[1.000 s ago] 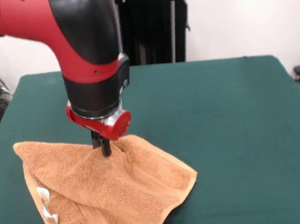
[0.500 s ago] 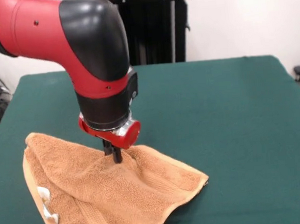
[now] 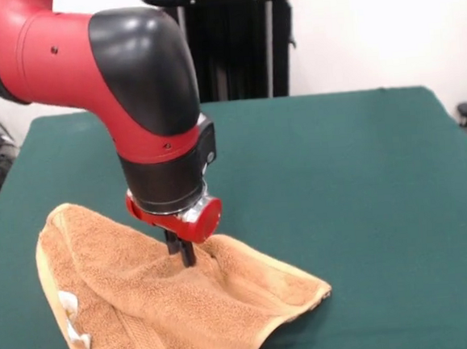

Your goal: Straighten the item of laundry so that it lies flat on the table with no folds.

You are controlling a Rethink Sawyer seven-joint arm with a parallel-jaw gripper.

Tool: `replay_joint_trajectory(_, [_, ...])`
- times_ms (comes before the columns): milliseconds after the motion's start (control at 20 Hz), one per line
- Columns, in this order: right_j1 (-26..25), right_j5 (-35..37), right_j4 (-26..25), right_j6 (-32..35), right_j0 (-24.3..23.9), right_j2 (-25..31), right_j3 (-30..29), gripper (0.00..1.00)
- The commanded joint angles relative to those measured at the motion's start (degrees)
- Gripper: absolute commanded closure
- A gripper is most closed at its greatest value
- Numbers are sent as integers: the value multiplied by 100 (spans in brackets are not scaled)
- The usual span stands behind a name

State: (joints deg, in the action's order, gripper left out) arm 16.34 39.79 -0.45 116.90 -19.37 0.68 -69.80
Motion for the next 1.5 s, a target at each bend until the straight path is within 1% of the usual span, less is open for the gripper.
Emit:
replay_joint_trajectory(50, [-546, -1085, -106, -341, 167, 1305, 120, 100])
replay_joint_trajectory(250, [-646, -652, -55, -93, 402, 1107, 578, 100])
replay_joint_trajectory(500, [-758, -448, 4, 192, 533, 905, 779, 100])
replay_joint_trajectory(600, [-770, -406, 5, 208, 550, 877, 811, 100])
replay_joint_trajectory(650, [-776, -340, -27, 301, 623, 761, 858, 100])
replay_joint_trajectory(800, [-791, -330, 10, 421, 640, 706, 868, 100])
replay_joint_trajectory(1000, [-733, -500, 38, 541, 622, 686, 682, 100])
replay_joint_trajectory(1500, [-559, -473, -23, 361, 528, 716, 395, 100])
